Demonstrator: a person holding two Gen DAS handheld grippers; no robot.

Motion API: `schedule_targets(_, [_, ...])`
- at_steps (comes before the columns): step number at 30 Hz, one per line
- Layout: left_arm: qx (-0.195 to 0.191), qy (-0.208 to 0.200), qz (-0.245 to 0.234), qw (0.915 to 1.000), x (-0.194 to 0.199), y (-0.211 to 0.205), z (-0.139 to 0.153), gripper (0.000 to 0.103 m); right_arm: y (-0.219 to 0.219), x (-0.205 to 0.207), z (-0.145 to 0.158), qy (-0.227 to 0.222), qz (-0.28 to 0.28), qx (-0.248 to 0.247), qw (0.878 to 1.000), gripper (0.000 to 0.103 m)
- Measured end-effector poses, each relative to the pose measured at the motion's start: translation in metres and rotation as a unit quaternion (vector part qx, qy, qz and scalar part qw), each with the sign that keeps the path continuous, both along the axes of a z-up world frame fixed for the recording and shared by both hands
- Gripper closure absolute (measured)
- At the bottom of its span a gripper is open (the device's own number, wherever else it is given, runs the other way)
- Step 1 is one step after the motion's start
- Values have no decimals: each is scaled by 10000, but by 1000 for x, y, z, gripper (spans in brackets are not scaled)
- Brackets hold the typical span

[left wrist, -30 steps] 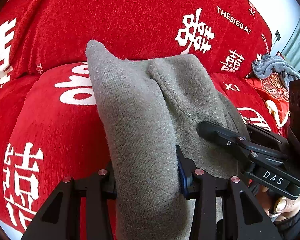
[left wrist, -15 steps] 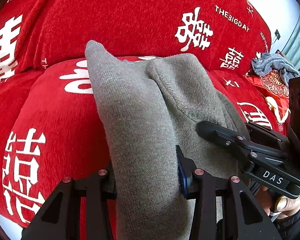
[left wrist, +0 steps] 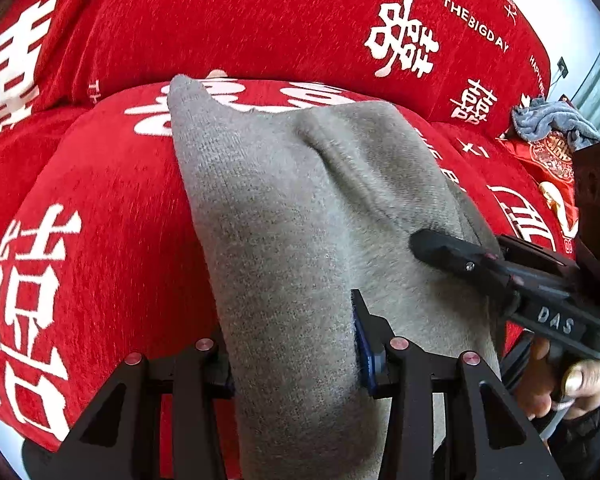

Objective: Fold small clothes
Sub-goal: 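Open both tools to release the folded sweater onto the cushion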

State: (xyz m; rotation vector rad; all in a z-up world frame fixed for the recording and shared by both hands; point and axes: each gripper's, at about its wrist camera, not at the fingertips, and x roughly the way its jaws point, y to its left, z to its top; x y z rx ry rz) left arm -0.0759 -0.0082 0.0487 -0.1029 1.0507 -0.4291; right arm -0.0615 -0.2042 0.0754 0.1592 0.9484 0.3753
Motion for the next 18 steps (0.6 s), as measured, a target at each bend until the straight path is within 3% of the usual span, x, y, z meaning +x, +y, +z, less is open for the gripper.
schedule_targets(3, [36, 36, 96, 9999, -1, 5, -6, 38, -10, 2, -10, 160, -47, 145, 9998, 60])
schedule_targets(5, [311, -63, 222, 9992, -2, 7, -7, 9, -17, 5, -18, 322, -106, 237, 9991, 52])
schedule_targets(6, [467, -124, 288, 9984, -4, 9, -8, 7, -22, 6, -21, 418, -161, 339, 9984, 49])
schedule_targets(9, [429, -140, 366, 9983, -9, 23, -2, 7, -35, 3, -19, 495, -358, 548, 9966, 47])
schedule_targets(12, [580, -313, 559, 9963, -16, 35, 8, 7, -35, -17, 4, 120, -489, 301, 9983, 47])
schedule_targets(15, [818, -462, 668, 9933, -21, 38, 10, 7, -19, -50, 29, -434, -72, 152, 9989, 46])
schedule_targets(18, [953, -545, 704, 9915, -24, 34, 5, 7, 2, -79, 35, -641, 540, 244, 9962, 46])
